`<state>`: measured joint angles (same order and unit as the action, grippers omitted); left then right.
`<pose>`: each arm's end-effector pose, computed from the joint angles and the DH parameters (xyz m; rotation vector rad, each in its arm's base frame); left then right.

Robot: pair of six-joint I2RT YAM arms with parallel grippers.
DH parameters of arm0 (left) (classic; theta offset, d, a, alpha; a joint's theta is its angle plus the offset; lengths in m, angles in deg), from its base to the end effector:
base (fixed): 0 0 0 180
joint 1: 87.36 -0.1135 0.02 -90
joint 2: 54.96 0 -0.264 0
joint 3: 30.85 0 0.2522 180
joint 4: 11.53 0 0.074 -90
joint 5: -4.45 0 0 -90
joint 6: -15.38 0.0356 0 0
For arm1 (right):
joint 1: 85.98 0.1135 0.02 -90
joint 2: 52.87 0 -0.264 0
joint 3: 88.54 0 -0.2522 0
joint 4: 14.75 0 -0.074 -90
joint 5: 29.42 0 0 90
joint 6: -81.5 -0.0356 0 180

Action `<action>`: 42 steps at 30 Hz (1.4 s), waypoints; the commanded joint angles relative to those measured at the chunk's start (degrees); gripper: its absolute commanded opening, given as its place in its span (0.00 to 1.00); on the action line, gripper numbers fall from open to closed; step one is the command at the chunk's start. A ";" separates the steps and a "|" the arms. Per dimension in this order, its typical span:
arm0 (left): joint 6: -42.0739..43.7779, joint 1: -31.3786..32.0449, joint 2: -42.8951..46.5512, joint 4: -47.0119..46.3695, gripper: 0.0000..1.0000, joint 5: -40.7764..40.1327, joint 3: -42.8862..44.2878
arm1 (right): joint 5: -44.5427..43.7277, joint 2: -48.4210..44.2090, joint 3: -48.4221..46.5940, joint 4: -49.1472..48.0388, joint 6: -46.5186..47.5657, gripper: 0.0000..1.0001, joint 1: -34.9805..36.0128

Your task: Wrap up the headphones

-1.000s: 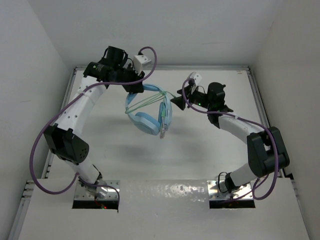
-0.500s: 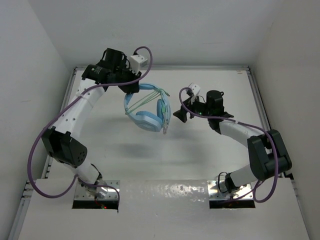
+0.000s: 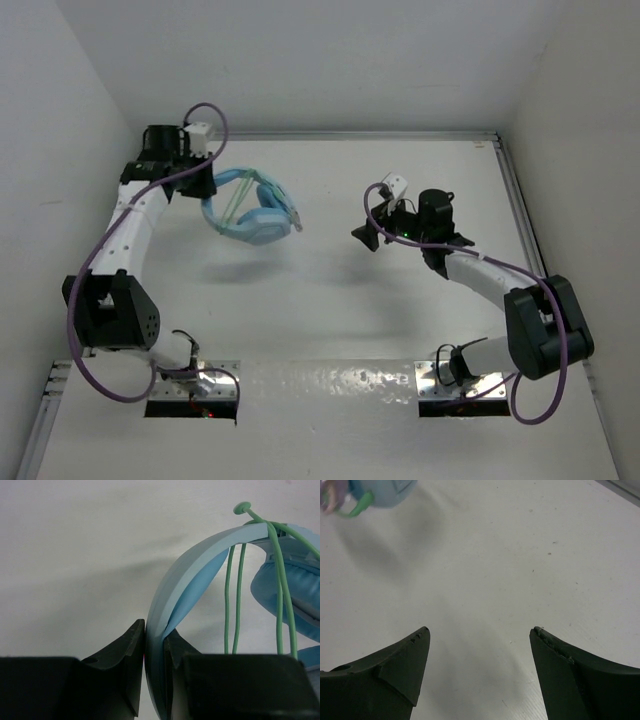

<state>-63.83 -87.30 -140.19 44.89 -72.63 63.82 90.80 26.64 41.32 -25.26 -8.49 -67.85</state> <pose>0.3210 -0.0083 0.3385 0.3292 2.3484 -0.1798 0.2708 0.1075 0.2155 -0.6555 1.8010 0.7137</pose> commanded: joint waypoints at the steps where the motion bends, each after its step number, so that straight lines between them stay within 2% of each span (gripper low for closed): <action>1: -5.78 -8.48 5.42 -9.07 0.00 4.56 -2.67 | 1.51 -2.16 0.08 -2.53 -0.18 0.80 -0.29; 10: -2.27 -18.68 8.77 -18.22 0.00 4.29 -11.29 | 2.74 -2.16 -0.09 -5.08 -3.79 0.80 -0.29; 14: 0.63 -23.16 7.63 -19.45 0.00 5.87 -11.30 | 2.83 -2.25 -0.71 -5.26 -4.67 0.80 -0.20; 17: 3.53 -23.96 5.69 -19.45 0.00 6.14 -9.72 | 2.74 -2.34 -1.15 -5.61 -5.63 0.80 -0.20; 25: -3.40 -23.96 -4.32 -25.41 0.00 9.04 -2.69 | 1.78 -3.74 -2.11 -2.98 -5.37 0.80 0.24; 33: -9.38 -23.79 -16.88 -35.52 0.00 10.71 3.90 | -1.21 -5.41 -2.73 4.76 -1.68 0.80 0.85; 38: -10.26 -23.70 -25.41 -37.82 0.00 10.63 9.70 | -4.02 -5.15 -4.92 8.70 -1.24 0.80 1.99; 42: -14.55 -23.70 -32.97 -41.33 0.00 11.06 15.23 | -6.75 -4.45 -7.64 14.59 2.01 0.80 4.01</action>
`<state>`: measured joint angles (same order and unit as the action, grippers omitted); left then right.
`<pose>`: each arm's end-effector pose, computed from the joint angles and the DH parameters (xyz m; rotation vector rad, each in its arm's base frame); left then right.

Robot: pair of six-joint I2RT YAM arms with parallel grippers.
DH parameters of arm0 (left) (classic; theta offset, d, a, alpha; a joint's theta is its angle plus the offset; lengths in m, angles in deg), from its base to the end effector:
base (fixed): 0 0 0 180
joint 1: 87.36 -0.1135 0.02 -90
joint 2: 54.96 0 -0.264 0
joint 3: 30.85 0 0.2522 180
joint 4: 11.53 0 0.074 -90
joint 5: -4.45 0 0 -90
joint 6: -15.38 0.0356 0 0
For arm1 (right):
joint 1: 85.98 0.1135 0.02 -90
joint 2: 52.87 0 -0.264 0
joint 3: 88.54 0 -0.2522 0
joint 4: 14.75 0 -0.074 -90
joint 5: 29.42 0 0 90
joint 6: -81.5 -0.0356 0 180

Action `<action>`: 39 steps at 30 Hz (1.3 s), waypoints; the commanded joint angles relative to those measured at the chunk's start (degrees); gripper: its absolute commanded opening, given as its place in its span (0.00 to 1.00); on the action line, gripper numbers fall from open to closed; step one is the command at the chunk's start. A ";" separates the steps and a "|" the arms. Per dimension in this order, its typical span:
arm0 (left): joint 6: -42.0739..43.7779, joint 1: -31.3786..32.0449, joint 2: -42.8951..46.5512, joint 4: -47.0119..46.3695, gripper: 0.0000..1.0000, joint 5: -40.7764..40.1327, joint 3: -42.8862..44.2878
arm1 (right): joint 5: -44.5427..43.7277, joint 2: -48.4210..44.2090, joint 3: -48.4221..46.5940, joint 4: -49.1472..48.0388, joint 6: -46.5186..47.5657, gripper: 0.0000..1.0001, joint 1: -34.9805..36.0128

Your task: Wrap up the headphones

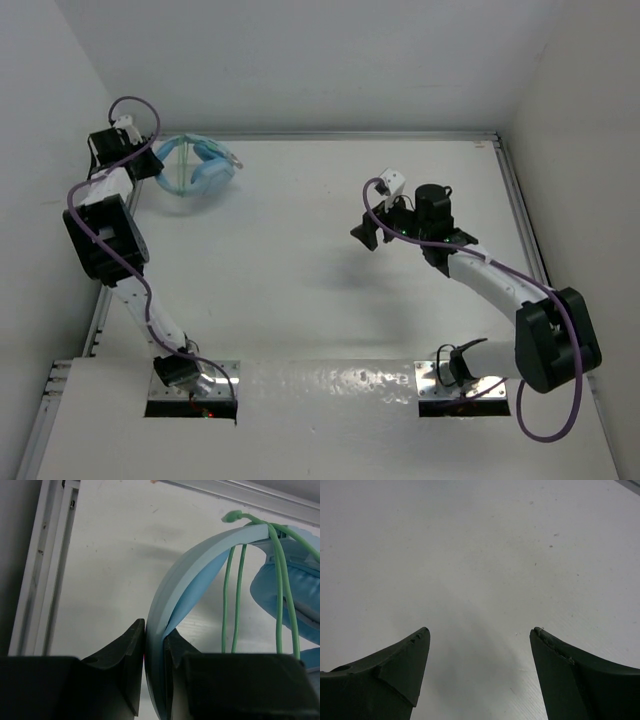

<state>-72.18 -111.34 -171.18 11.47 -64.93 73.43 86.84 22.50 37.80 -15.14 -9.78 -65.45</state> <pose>0.4358 0.1801 0.2367 -0.1996 2.1297 -0.1235 0.2626 0.1152 0.2371 -0.6296 1.8623 0.6956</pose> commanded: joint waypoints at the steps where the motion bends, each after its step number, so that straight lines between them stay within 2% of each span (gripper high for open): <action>1: -6.22 0.35 -3.29 -8.18 0.00 3.37 6.68 | -3.23 -0.23 -4.39 4.48 3.47 0.80 1.61; 8: -7.98 0.35 -14.54 -8.36 0.00 1.88 16.08 | -7.97 1.35 -6.42 9.75 5.23 0.80 5.30; 14: -9.03 -0.09 -20.70 -9.76 0.00 1.44 22.06 | -9.65 4.25 -9.67 13.27 6.73 0.80 7.50; 30: -12.02 -0.80 -26.59 -7.41 0.00 0.12 23.39 | -10.44 6.10 -11.78 16.52 8.66 0.81 7.94; 34: -12.54 -0.97 -27.21 -6.86 0.12 -0.32 23.38 | -10.62 6.10 -12.57 17.05 8.84 0.81 8.03; 37: -12.72 -1.15 -27.30 -6.69 0.33 -0.50 23.39 | -10.79 6.01 -13.01 17.67 9.10 0.81 8.03; 39: -12.46 -1.15 -27.30 -6.34 0.42 -0.58 23.47 | -10.79 6.01 -13.18 17.67 9.19 0.81 8.03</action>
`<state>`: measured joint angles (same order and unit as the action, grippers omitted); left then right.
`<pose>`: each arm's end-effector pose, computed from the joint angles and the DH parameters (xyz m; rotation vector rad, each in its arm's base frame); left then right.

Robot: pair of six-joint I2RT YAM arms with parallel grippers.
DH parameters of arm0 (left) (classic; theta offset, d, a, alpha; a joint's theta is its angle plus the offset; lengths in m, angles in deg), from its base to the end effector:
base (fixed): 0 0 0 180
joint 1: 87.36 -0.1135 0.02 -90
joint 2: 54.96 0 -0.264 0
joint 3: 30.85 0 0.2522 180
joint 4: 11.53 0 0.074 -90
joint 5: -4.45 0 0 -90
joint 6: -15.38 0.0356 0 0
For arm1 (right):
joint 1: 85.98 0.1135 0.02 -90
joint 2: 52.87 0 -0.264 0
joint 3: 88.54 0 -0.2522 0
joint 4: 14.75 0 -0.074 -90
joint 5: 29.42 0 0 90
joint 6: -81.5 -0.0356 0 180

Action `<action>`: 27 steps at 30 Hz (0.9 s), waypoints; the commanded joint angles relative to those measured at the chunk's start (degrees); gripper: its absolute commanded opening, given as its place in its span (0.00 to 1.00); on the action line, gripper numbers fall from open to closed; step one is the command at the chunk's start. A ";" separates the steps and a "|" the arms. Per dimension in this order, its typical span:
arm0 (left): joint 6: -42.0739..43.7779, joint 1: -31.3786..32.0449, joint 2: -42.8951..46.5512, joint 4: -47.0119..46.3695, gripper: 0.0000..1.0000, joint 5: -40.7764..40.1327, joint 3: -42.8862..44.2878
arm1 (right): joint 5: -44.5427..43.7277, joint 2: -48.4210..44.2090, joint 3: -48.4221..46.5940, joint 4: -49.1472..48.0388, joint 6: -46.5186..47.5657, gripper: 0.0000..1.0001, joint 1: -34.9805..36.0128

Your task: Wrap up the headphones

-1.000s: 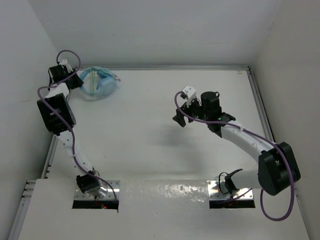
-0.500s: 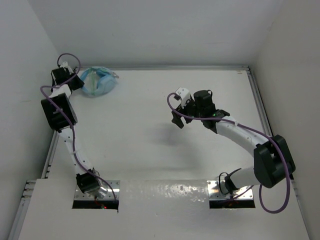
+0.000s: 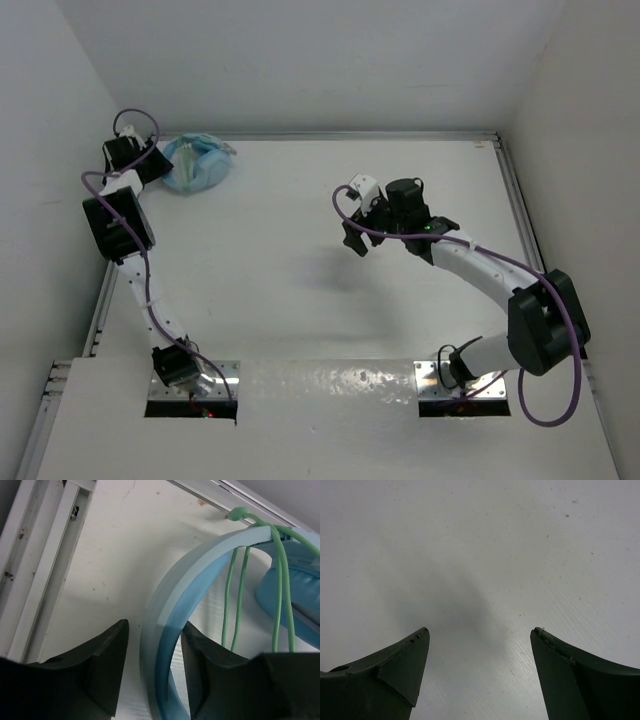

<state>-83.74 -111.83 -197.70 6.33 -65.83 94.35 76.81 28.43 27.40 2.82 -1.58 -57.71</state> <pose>0.5131 0.2203 0.1350 -0.4360 2.1113 -0.2218 0.2681 0.1555 0.2380 -0.8182 2.0397 0.5193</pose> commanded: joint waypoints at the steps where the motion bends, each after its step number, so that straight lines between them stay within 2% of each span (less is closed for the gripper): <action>1: -0.81 -0.67 -0.70 -1.02 0.45 0.40 2.47 | -0.76 0.09 -2.78 -0.12 0.91 0.81 0.38; 9: -0.28 -0.93 2.28 -0.23 0.64 0.49 2.12 | -1.46 -0.79 -3.13 -0.12 0.29 0.82 0.38; 14: 0.07 -1.37 6.41 -0.58 0.83 -0.13 2.12 | -6.02 -0.79 -4.36 0.32 -4.01 0.83 0.38; 16: -0.02 -1.63 8.95 -0.58 0.96 0.05 2.29 | -10.06 -0.96 -4.54 -0.12 -5.77 0.84 0.29; 17: 0.25 -1.81 9.75 0.03 0.99 -0.30 2.64 | -11.64 -1.05 -4.54 -0.38 -8.21 0.85 0.29; 22: 2.79 -2.51 15.72 8.28 1.00 -13.71 3.97 | -22.53 -1.58 -5.59 1.97 -16.83 0.92 -0.76; 26: 7.09 -3.04 22.57 16.72 1.00 -20.24 0.46 | -25.98 -3.42 -5.51 5.85 -24.92 0.95 -3.66; 27: 8.84 -3.13 26.16 18.30 1.00 -22.95 -2.95 | -28.16 -4.56 -4.98 7.25 -27.55 0.96 -5.23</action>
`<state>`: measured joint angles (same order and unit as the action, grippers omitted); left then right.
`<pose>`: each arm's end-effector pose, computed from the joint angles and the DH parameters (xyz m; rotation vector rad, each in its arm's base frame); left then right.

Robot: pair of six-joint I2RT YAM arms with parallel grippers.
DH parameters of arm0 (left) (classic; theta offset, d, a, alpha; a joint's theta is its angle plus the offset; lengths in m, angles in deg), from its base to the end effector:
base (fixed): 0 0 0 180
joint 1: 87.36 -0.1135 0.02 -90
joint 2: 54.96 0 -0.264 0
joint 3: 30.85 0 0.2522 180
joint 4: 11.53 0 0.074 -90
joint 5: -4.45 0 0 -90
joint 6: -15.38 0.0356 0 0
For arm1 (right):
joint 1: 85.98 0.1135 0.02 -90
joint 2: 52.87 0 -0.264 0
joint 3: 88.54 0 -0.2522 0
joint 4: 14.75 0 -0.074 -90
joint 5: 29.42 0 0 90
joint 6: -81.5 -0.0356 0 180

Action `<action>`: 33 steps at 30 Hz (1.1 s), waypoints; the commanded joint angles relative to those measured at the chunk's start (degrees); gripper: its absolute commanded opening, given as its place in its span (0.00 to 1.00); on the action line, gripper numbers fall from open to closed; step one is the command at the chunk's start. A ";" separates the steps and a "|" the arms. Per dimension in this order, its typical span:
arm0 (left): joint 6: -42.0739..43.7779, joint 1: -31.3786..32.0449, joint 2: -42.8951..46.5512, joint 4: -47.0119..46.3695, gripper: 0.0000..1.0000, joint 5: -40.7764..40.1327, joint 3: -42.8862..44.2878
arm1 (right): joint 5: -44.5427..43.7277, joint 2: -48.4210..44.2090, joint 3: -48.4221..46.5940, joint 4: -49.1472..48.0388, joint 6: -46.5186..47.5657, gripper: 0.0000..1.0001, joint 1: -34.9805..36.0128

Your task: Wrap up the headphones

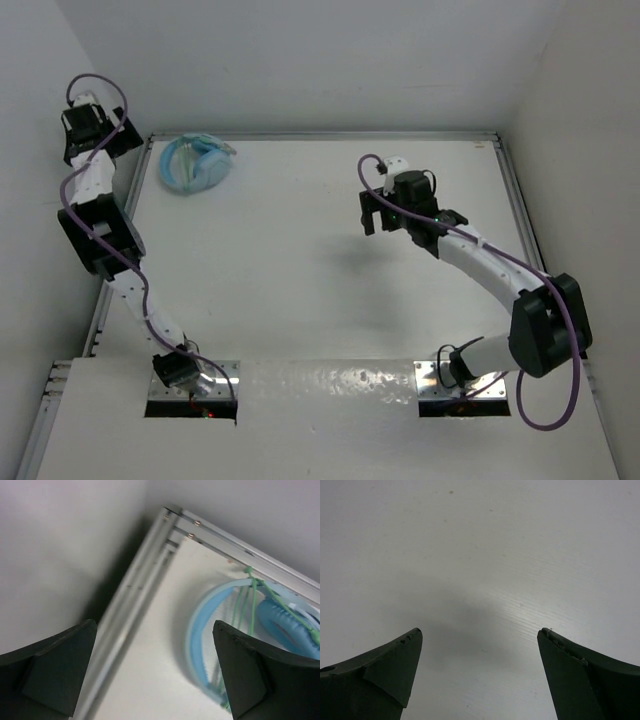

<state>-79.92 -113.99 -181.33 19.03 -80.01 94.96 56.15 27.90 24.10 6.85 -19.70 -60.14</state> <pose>0.4685 0.2311 0.2671 -0.5256 2.0470 0.1202 0.2826 0.1338 0.2528 -0.2357 2.1810 0.2821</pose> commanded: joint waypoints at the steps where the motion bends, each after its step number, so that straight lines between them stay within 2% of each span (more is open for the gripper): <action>1: 7.21 -0.96 11.74 6.31 1.00 -10.01 -5.68 | -8.57 -4.04 -1.68 4.02 -10.76 0.96 -3.86; 6: 12.50 -0.97 22.37 10.70 1.00 -18.18 -19.99 | -10.16 -10.19 3.50 5.61 -18.93 0.97 -13.79; 8: 13.47 -1.05 24.84 13.17 1.00 -18.98 -23.53 | -11.91 -12.47 6.31 5.79 -19.65 0.98 -17.13; 13: 13.30 -1.05 33.10 12.56 1.00 -21.36 -37.66 | -16.40 -14.94 11.32 4.12 -20.26 0.99 -17.76; 15: 13.39 -1.05 34.87 13.08 1.00 -21.62 -40.75 | -17.46 -14.77 11.33 4.91 -24.12 0.99 -17.76; 22: 11.20 -1.05 32.16 17.82 1.00 -25.83 -40.69 | -19.83 -14.85 12.03 3.86 -29.22 0.99 -17.76; 33: 10.31 -1.05 31.00 20.65 1.00 -25.67 -36.81 | -22.56 -13.01 11.59 4.12 -29.05 0.99 -17.76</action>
<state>-68.92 -114.75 -150.86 39.01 -104.84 56.10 35.69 14.35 36.77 11.87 -47.64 -77.97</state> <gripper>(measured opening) 0.996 0.986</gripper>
